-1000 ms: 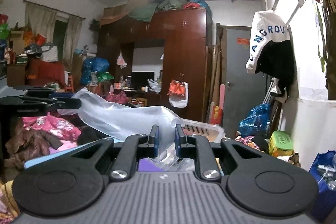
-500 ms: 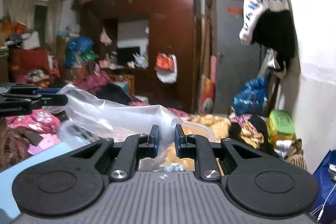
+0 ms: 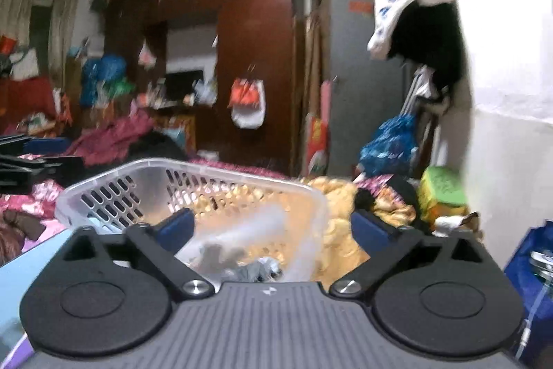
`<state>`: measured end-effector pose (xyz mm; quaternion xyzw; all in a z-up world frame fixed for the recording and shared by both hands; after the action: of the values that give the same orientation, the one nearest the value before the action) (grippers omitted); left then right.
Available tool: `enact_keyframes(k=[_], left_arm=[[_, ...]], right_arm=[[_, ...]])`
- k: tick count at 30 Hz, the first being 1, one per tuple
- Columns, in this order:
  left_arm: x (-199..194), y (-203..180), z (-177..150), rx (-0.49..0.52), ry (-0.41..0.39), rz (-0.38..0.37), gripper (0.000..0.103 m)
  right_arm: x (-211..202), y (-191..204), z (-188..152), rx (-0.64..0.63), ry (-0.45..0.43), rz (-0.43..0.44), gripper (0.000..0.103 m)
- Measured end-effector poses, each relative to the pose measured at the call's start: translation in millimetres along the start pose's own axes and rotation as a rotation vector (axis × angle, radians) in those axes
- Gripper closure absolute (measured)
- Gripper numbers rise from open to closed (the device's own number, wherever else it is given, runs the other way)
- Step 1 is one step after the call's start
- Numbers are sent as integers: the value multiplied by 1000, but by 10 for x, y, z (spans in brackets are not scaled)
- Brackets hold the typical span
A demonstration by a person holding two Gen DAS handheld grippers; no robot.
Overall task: Organize objects
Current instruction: 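Grasp the orange-capped pill bottle with the left gripper while the right gripper grasps the white roll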
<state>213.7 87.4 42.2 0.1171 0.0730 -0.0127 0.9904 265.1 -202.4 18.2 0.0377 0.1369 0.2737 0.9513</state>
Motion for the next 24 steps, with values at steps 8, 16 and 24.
enact_keyframes(k=[8,16,24], left_arm=[[-878,-455,-515,21,-7,-71,0],[-946,-717,-905,3,114,-119,0],[-821,-749,-970,-13,192,-138,0]], right_arm=[[-887,-257,-803,131,14,-3,0],[-918,-53,-1108,79,96,6,0],[-725,-1,-1122,48,153,30,4]])
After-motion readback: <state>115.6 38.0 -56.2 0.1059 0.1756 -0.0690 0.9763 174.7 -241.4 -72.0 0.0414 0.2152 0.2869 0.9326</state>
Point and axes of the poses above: each gripper's, at about its wrist camera, not at the fingertips, and x roughly the way its jaws point, y to its left, z to its top, the point moved 4 cm from there along x, roughly the way its jaws point, and after that the axes turned 9 degrees about x, right-handed, at the moved point
